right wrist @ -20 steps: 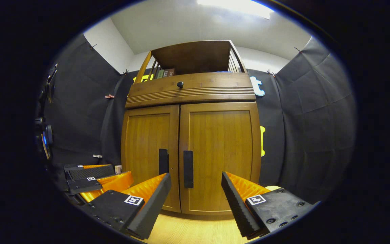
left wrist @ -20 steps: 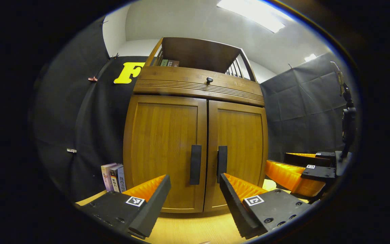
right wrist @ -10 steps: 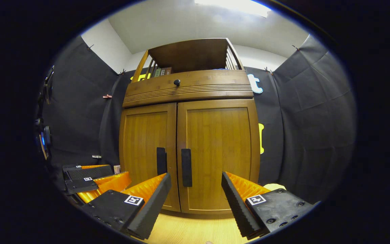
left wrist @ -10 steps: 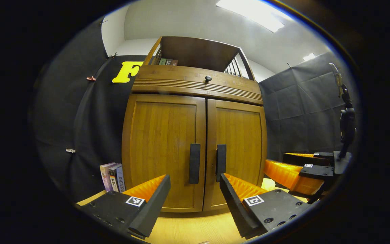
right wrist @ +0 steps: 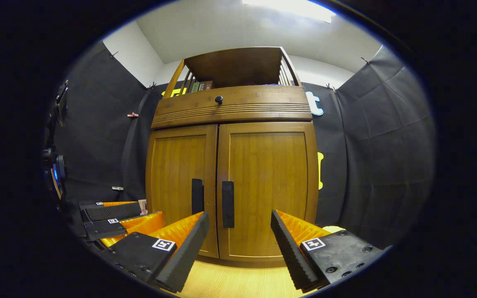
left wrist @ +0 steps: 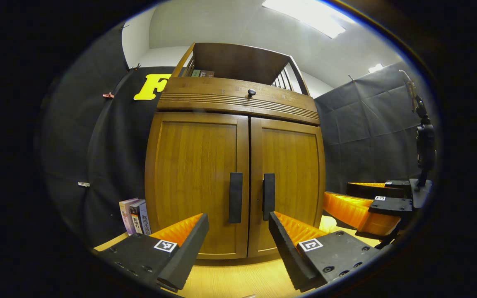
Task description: Open the right door of the double-door shoe cabinet with the right hand, and open the left door with the left hand.
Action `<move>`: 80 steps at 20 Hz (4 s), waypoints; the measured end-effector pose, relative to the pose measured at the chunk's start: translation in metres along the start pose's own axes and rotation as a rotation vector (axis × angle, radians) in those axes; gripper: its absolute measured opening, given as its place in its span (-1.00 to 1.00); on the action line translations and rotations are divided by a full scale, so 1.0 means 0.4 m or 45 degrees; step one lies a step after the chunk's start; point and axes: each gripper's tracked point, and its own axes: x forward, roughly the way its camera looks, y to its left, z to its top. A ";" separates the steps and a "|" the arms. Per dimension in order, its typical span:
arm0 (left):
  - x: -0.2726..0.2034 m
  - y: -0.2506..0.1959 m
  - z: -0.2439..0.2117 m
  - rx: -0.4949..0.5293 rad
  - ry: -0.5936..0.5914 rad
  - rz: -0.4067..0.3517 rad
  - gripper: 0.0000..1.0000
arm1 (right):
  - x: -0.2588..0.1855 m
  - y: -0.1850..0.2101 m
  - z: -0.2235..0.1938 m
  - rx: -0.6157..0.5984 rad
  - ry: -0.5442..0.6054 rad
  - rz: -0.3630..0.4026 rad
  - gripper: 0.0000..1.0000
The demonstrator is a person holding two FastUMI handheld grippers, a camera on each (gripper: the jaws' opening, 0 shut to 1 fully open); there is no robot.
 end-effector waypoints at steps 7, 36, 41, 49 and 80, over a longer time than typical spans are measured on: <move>0.003 0.001 -0.004 -0.029 -0.001 -0.029 0.82 | 0.013 0.014 -0.013 -0.016 0.000 0.000 0.90; -0.016 0.187 -0.040 -0.045 0.026 0.115 0.82 | 0.377 0.063 -0.225 0.005 0.111 -0.073 0.24; -0.017 0.189 -0.051 -0.057 0.042 0.103 0.82 | 0.406 0.062 -0.242 0.022 0.123 -0.074 0.02; -0.021 0.205 -0.062 -0.062 0.053 0.137 0.82 | 0.425 0.073 -0.247 -0.009 0.104 -0.089 -0.28; -0.059 -0.050 -0.035 0.031 0.022 0.032 0.82 | 0.030 -0.044 -0.145 0.061 0.173 0.165 -0.51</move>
